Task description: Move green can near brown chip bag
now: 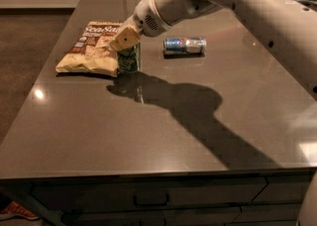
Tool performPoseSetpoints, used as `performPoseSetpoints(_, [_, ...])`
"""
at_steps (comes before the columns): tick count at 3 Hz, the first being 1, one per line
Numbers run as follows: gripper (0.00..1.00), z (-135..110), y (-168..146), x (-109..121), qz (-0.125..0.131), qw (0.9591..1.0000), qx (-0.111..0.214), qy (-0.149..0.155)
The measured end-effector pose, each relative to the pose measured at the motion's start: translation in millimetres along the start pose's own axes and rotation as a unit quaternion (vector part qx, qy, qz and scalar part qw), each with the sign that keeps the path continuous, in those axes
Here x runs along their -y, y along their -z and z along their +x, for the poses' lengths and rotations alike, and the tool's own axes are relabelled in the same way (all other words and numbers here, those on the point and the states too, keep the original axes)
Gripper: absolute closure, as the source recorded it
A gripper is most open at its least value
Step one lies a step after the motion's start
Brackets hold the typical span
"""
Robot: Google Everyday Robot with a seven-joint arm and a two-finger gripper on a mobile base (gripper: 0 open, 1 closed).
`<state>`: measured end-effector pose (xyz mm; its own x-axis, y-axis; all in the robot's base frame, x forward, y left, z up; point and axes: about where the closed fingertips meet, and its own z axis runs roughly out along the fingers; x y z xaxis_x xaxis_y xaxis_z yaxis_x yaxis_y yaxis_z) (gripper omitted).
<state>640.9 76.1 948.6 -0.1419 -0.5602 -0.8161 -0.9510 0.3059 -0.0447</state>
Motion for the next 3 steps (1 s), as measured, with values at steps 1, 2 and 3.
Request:
performPoseSetpoints(1, [1.00, 5.6, -4.5, 8.2, 0.004, 1.0000, -0.006, 0.003])
performPoseSetpoints(2, [0.82, 10.9, -7.3, 14.7, 0.009, 0.9999, -0.013, 0.002])
performPoseSetpoints(3, [0.60, 14.5, -12.2, 15.3, 0.004, 0.9999, -0.014, 0.000])
